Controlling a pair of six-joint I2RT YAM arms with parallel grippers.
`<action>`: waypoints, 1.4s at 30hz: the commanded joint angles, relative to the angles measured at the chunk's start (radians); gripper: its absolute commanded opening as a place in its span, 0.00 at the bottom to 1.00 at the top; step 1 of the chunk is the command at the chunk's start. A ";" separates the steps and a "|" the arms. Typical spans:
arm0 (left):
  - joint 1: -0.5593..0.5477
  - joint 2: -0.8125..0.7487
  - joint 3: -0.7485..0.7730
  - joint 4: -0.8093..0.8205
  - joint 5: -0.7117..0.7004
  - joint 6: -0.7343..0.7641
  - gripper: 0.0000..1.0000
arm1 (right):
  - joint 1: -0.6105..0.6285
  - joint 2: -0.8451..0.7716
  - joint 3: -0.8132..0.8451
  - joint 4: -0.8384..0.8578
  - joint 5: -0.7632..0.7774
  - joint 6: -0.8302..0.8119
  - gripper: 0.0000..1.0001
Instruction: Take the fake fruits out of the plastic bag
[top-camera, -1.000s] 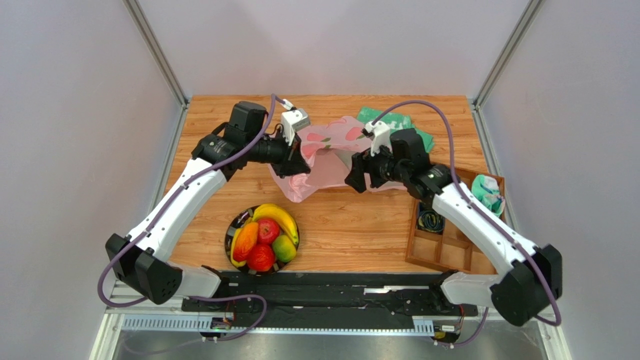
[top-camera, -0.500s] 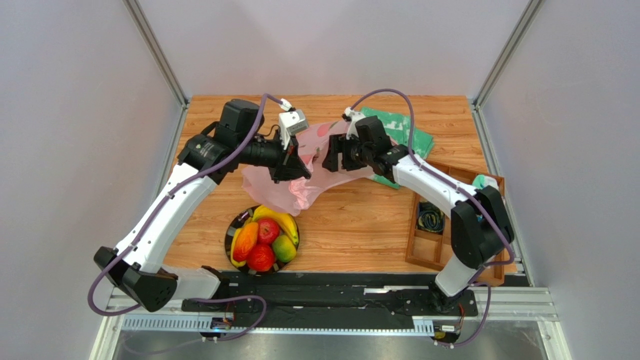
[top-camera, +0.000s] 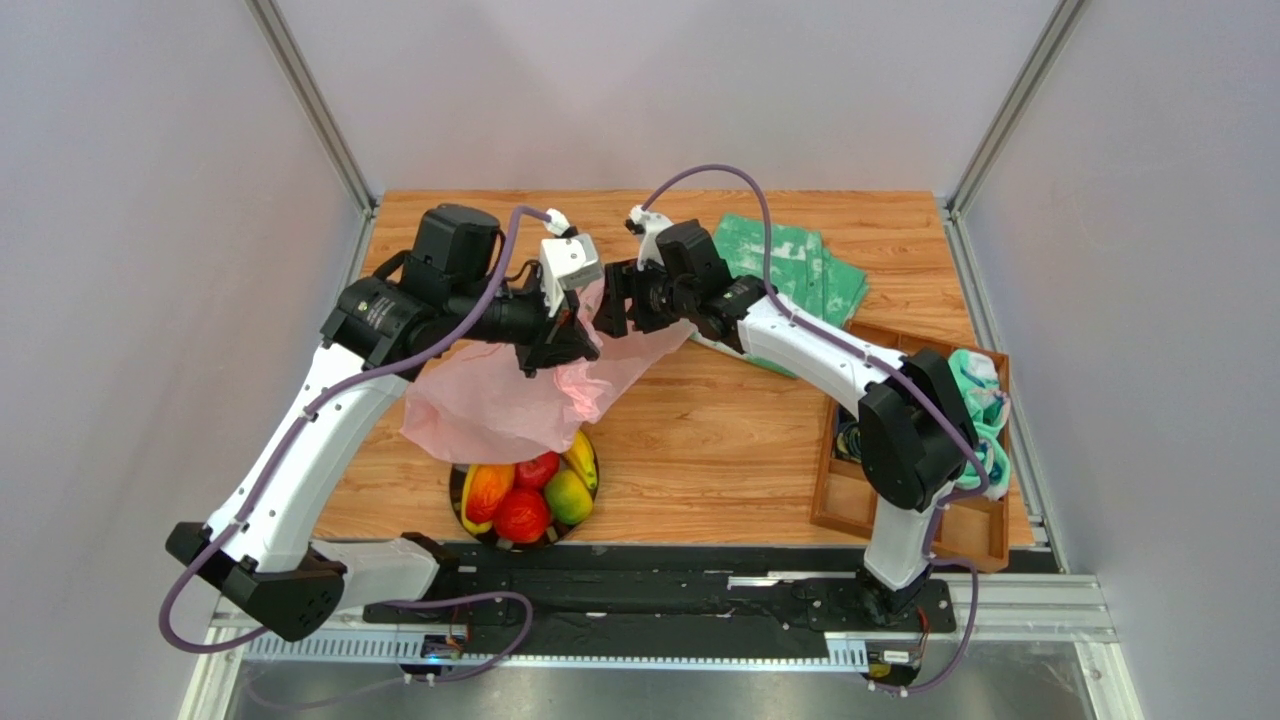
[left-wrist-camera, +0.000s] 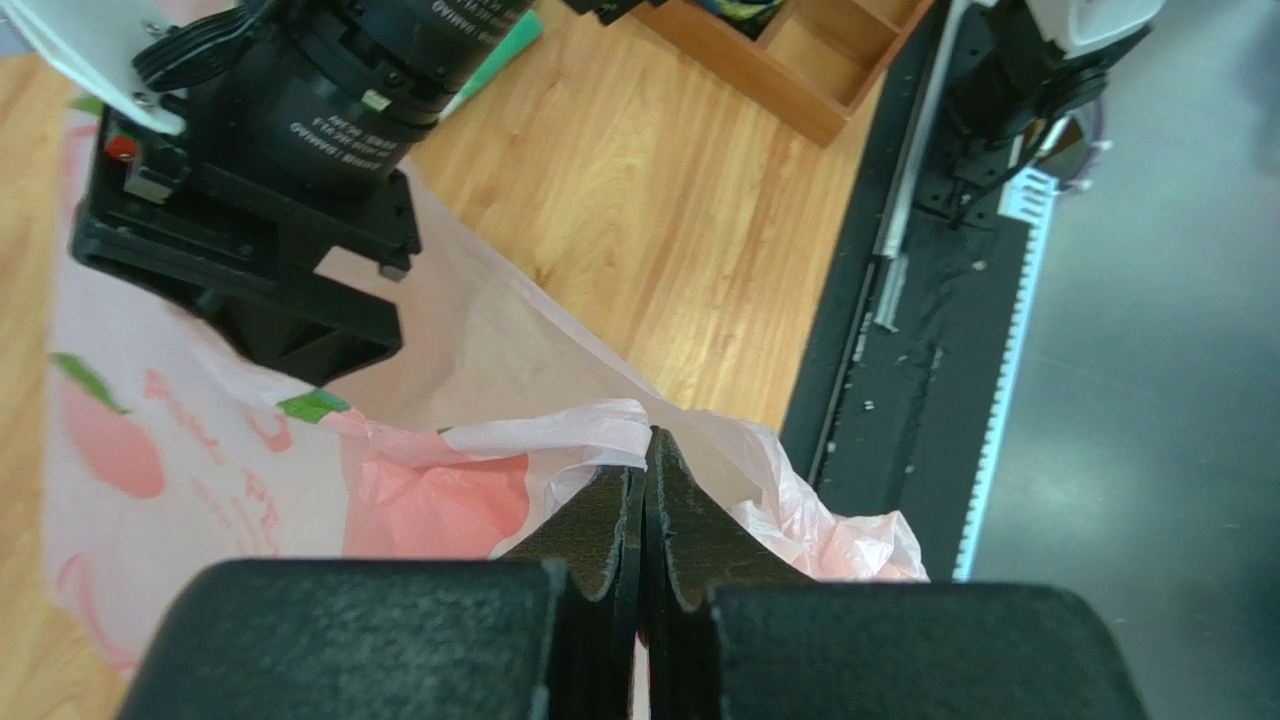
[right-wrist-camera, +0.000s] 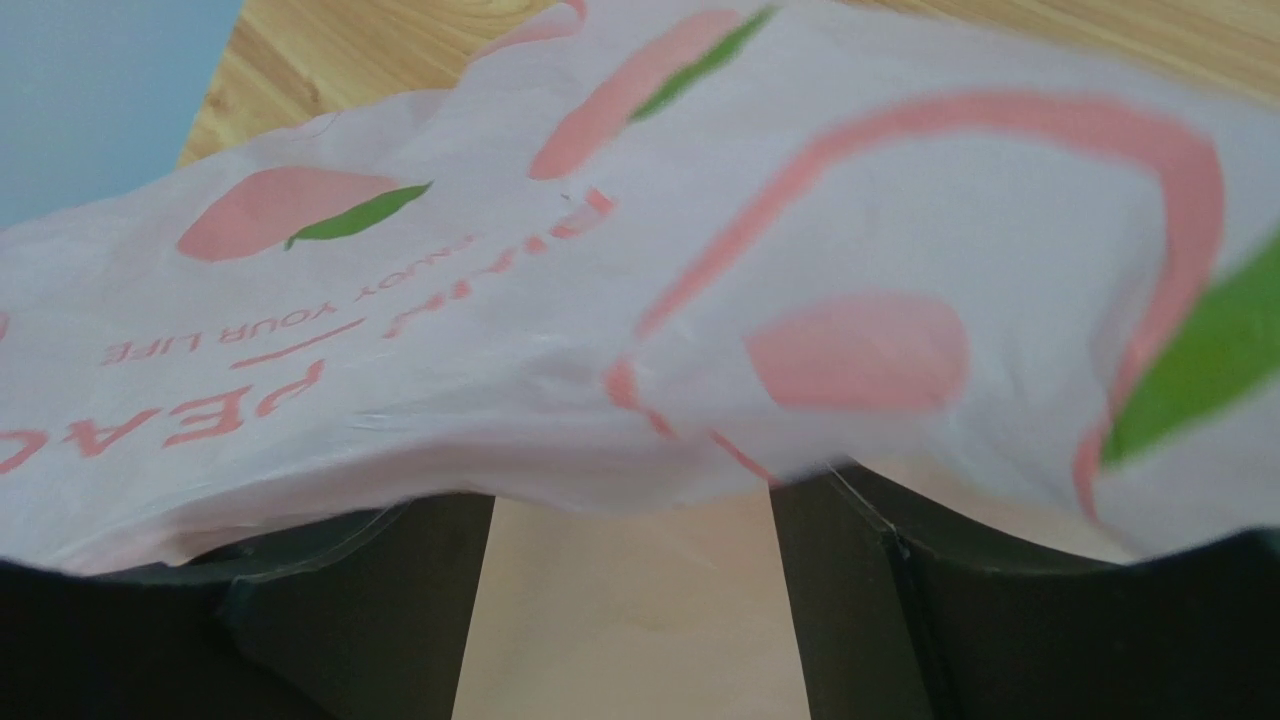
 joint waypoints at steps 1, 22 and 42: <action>0.000 0.008 0.101 -0.002 -0.083 0.129 0.00 | -0.004 -0.018 0.051 0.029 -0.116 -0.051 0.69; 0.015 0.312 0.538 0.062 0.137 -0.026 0.00 | 0.082 0.113 0.087 0.103 -0.236 0.026 0.92; 0.127 0.551 0.765 0.272 0.368 -0.351 0.00 | 0.080 0.265 0.169 0.362 -0.512 0.297 0.99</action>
